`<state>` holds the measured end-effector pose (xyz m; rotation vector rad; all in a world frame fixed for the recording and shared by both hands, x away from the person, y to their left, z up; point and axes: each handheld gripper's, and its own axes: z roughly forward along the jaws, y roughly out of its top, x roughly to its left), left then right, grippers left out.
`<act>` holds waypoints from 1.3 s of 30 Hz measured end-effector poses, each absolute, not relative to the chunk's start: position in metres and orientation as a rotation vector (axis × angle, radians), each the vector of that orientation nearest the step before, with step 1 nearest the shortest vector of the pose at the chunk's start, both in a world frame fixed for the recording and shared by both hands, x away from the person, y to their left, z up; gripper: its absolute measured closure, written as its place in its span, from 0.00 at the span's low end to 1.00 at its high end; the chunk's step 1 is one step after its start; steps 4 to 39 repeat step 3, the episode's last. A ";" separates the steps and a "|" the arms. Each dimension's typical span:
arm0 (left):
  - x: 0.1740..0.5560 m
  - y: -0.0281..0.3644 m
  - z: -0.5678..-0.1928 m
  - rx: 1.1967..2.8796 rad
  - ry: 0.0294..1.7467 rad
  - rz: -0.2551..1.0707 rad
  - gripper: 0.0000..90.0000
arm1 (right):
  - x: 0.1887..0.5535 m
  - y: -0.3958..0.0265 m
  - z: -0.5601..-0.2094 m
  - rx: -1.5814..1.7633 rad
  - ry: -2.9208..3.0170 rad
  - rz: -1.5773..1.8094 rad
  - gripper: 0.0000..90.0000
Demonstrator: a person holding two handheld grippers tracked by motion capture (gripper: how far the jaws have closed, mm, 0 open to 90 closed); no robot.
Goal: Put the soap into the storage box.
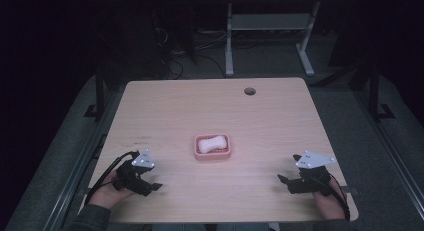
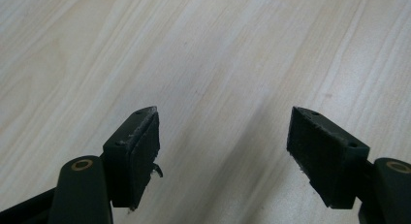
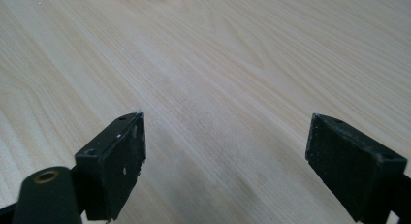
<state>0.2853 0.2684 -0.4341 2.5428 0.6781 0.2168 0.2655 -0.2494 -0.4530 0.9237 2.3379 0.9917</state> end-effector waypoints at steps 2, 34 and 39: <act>0.283 0.268 -0.435 2.539 0.681 0.226 0.30 | 0.266 -0.249 -0.453 0.915 2.339 0.993 0.15; 0.283 0.268 -0.434 2.538 0.679 0.226 0.30 | 0.266 -0.249 -0.453 0.910 2.340 0.990 0.15; 0.283 0.268 -0.434 2.538 0.679 0.226 0.30 | 0.266 -0.249 -0.453 0.910 2.340 0.990 0.15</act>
